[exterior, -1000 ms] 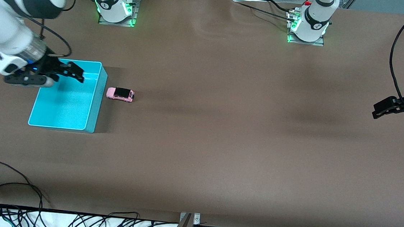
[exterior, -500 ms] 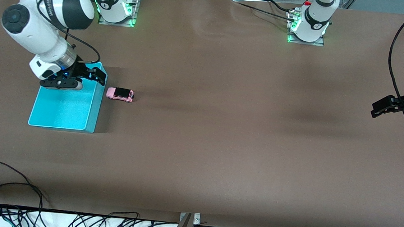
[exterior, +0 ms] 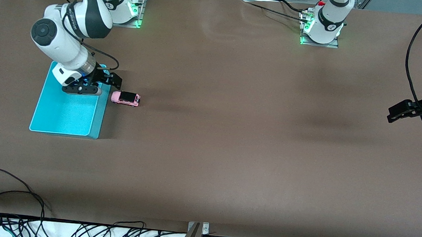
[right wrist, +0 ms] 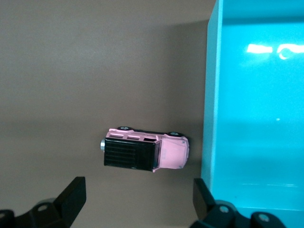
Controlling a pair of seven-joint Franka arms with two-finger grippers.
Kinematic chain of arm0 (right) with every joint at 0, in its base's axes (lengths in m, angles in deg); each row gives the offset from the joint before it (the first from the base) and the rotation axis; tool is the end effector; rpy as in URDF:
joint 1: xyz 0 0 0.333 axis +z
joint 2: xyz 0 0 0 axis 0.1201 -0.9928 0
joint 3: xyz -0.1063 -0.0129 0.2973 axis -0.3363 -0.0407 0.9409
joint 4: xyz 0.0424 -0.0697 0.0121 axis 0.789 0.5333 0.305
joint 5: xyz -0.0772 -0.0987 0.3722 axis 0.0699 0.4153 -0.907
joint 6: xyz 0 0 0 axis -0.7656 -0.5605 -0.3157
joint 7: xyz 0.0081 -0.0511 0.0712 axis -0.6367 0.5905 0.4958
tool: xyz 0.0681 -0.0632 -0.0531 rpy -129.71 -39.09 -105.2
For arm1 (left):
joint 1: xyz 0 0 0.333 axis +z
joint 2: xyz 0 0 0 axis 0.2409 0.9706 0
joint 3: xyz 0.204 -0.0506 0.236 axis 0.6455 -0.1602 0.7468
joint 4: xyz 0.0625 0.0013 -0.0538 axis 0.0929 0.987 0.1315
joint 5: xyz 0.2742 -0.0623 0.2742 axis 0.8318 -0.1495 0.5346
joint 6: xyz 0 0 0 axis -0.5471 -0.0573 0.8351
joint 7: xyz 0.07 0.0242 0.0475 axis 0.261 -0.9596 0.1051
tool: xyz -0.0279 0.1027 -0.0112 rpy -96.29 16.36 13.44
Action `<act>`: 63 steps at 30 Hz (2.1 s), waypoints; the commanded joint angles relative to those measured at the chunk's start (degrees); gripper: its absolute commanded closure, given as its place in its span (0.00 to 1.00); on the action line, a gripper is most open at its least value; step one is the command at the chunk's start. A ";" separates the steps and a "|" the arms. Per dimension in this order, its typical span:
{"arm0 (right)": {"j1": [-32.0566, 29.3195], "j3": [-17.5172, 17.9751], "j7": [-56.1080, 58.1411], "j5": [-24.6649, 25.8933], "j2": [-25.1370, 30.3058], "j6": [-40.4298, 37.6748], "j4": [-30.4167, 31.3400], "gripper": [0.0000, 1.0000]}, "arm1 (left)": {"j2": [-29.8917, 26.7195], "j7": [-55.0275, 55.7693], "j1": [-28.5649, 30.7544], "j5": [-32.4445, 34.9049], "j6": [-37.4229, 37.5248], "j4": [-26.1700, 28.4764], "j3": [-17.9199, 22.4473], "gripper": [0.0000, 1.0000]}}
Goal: Wind and store pink jeep toy
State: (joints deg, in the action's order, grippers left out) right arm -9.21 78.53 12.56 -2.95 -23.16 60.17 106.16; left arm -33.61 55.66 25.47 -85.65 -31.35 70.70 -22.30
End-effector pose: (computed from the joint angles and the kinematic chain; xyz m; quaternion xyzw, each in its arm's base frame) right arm 0.5021 0.1075 0.3170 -0.9992 0.0110 0.0100 0.0369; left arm 0.6061 0.0216 0.5801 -0.9979 -0.0581 -0.0172 0.0225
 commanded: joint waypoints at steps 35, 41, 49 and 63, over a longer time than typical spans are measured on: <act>2.23 1.62 -52.22 -0.09 -9.29 7.68 0.97 0.00 | -1.22 -0.09 -0.01 0.98 0.04 1.30 -0.44 0.00; 2.23 1.62 -58.44 -0.18 -11.14 10.66 0.97 0.00 | -1.22 -0.09 -0.01 0.98 0.04 1.30 -0.53 0.00; 2.23 1.62 -65.41 1.40 -11.93 12.51 0.79 0.00 | -1.22 -0.09 -0.10 0.98 0.04 1.30 -0.53 0.00; 2.23 1.44 -65.41 2.81 -15.35 15.68 0.88 0.00 | -1.13 -0.09 -0.10 1.06 0.04 1.30 -0.53 0.00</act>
State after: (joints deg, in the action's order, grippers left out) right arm -6.83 79.84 -51.47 -1.48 -37.41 74.50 106.73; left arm -33.61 55.66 25.40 -85.65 -31.35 70.84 -22.66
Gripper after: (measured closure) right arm 0.000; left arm 0.000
